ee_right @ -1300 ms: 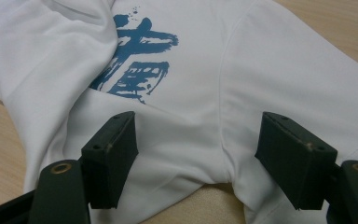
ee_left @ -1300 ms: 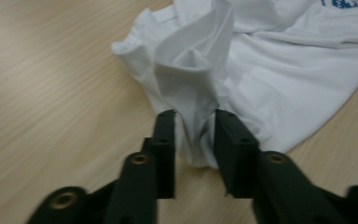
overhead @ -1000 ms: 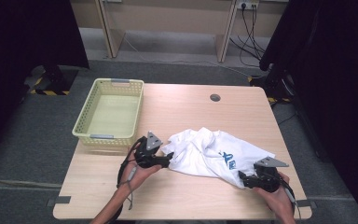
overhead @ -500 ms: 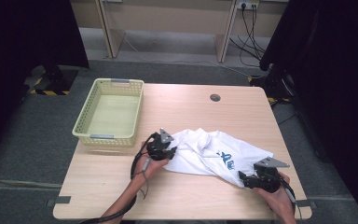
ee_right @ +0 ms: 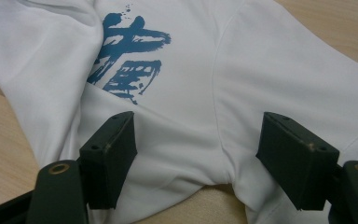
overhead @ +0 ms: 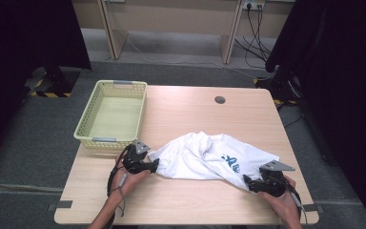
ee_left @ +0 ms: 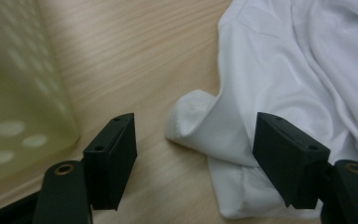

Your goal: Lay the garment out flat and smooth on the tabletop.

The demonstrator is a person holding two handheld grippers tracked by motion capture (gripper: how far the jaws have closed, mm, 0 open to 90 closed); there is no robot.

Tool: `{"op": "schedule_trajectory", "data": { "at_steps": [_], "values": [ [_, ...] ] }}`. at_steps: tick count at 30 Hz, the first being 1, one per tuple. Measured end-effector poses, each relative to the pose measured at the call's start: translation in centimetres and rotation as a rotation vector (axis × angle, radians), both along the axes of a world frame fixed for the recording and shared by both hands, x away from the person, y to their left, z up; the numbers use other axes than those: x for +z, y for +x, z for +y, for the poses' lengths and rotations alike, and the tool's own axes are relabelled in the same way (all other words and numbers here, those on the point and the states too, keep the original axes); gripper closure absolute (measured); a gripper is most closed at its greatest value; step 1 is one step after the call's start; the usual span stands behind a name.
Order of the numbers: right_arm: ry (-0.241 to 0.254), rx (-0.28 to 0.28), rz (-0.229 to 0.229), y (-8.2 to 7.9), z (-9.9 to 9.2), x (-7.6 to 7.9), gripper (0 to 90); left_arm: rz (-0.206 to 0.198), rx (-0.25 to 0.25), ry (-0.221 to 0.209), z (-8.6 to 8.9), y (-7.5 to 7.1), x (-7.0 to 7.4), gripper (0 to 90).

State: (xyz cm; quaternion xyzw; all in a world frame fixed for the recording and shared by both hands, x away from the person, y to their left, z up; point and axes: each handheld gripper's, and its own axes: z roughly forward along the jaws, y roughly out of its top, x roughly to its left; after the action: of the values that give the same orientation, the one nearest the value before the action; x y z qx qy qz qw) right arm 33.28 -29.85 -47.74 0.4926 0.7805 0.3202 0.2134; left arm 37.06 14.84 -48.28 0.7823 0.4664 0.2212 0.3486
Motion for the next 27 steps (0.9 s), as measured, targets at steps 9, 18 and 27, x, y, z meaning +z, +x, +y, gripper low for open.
{"op": "schedule_trajectory", "data": {
  "at_steps": [9,18,27],
  "values": [
    [-0.007,-0.003,0.004,0.0,0.1,0.1,28.0,-0.043,0.03,0.024,2.3,-3.8,-0.5,23.2],
    [-0.036,-0.005,0.022,0.1,0.7,0.6,28.8,-0.007,0.016,-0.048,2.9,-4.7,-1.1,20.0],
    [0.019,0.094,-0.019,0.6,3.5,2.3,28.8,0.004,-0.016,-0.048,2.9,-4.6,-1.2,13.8]
  ]
}}
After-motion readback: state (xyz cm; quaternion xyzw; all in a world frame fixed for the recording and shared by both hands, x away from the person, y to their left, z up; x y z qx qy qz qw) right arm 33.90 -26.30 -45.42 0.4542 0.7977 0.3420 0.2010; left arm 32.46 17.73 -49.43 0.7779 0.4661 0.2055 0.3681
